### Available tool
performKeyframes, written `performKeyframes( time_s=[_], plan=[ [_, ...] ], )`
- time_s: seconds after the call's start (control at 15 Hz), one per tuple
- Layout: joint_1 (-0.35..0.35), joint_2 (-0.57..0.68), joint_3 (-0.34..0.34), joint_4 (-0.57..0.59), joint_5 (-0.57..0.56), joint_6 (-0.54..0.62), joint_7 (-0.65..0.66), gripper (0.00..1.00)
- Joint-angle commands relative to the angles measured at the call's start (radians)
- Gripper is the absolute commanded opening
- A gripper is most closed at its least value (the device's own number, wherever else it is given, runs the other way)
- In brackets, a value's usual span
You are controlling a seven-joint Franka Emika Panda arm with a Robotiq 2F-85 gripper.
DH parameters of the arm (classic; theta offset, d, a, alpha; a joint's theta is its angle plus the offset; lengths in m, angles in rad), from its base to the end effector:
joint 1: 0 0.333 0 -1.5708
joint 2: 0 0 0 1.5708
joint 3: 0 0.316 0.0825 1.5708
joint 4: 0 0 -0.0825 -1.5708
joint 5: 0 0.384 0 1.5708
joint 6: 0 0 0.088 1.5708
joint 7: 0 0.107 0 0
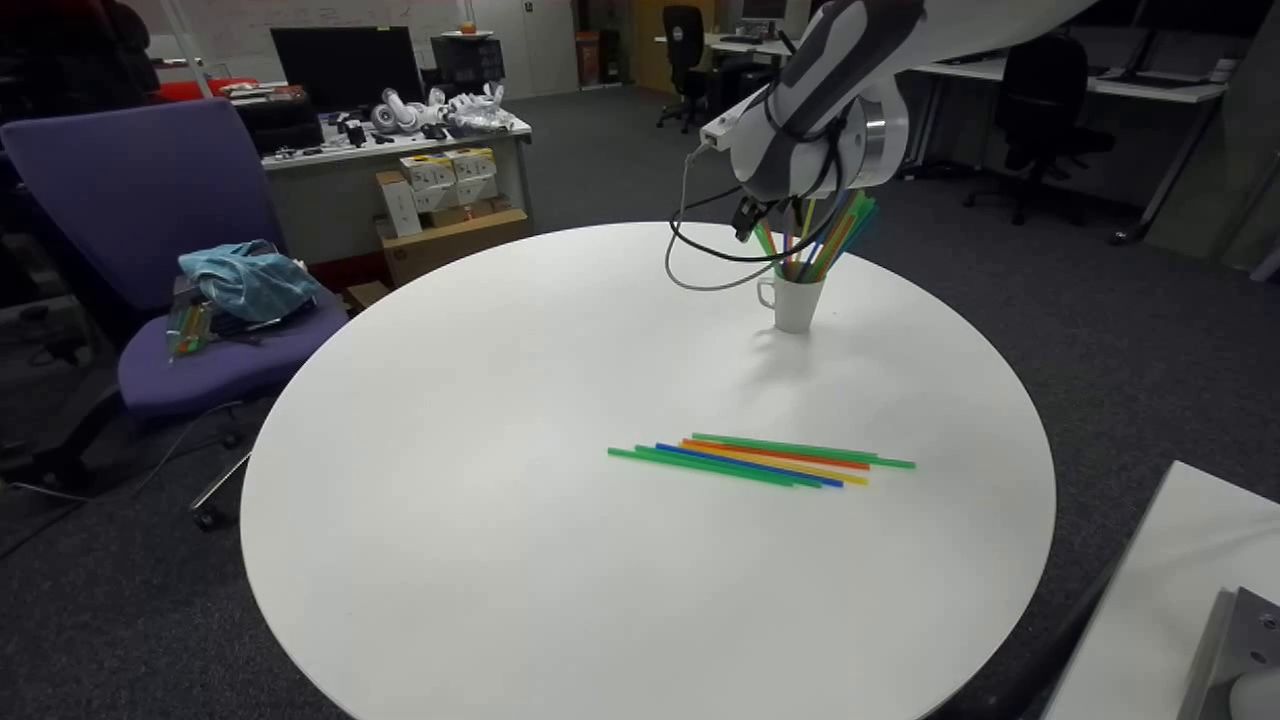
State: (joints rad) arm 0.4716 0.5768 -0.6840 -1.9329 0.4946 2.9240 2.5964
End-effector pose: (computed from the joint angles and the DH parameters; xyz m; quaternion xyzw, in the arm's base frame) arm 0.6498 -0.1243 0.3094 -0.0289 0.9566 -0.1439 0.2519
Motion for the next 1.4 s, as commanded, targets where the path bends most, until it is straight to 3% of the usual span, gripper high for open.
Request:
performKeyframes(
  time_s=[0.0, 0.07, 0.13, 0.8, 1.33],
  plan=[
    [-0.101, -0.092, 0.110, -0.044, -0.074, 0.065, 0.015, 0.96],
    [-0.060, -0.068, 0.071, -0.034, 0.016, 0.061, -0.055, 0.96],
    [-0.082, -0.075, 0.094, -0.035, 0.017, 0.069, -0.056, 0.77],
    [-0.114, -0.077, 0.121, -0.033, 0.017, 0.063, -0.065, 0.03],
    [-0.110, -0.086, 0.111, -0.037, 0.009, 0.060, -0.062, 0.00]
  ],
)
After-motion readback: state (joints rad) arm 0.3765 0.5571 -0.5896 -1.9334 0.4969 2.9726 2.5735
